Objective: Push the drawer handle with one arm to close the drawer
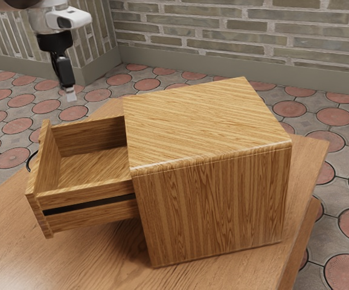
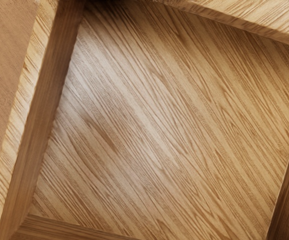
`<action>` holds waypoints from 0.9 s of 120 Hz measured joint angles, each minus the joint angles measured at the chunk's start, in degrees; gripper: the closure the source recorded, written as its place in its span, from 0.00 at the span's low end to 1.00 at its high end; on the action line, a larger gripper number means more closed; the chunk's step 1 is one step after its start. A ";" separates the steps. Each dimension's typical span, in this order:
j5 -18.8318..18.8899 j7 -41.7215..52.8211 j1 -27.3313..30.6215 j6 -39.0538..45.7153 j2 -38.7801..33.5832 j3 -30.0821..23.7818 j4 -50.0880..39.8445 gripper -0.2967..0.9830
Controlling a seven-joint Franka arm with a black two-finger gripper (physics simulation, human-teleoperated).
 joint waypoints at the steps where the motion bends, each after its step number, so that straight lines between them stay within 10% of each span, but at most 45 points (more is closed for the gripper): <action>1: 0.00 0.10 -0.09 0.00 0.00 0.00 0.00 0.23; 49: 0.31 3.85 -0.77 -0.16 -0.19 -0.42 2.19 0.23; 58: 0.07 4.96 0.34 -1.24 -9.91 0.30 5.21 0.23; 82: 7.43 7.45 0.39 -8.28 -16.95 2.01 3.06 0.23; 108: 10.56 12.87 1.34 -10.51 -21.85 10.11 -12.74 0.53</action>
